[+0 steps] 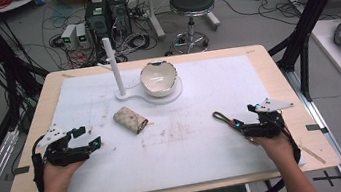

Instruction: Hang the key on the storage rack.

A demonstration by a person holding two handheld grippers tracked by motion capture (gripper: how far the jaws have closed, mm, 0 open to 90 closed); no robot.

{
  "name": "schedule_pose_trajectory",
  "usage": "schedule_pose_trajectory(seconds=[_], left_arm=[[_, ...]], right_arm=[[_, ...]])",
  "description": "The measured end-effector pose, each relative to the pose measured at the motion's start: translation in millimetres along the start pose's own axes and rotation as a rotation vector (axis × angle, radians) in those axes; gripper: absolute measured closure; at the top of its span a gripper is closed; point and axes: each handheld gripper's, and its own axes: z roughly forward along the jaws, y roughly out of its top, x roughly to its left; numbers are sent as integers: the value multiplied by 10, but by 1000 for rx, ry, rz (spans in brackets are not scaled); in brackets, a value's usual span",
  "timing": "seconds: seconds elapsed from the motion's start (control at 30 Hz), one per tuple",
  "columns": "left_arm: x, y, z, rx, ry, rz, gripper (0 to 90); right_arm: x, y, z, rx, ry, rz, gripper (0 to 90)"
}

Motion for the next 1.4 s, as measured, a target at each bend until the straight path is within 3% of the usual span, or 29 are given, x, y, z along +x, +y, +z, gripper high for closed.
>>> schedule_pose_trajectory(seconds=[0.43, 0.8, 1.27, 1.4], left_arm=[[-63, 15, 42, -15, -25, 11, 190], [-60, -6, 24, -9, -22, 2, 190], [-70, -23, 19, -16, -35, 1, 190], [-86, -20, 39, -11, -47, 5, 190]], right_arm=[[3, -10, 26, 17, 13, -12, 218], [-14, 7, 108, 49, 31, -11, 211], [-12, -16, 306, 197, 74, -31, 216], [-14, -31, 331, 232, 81, -42, 291]])
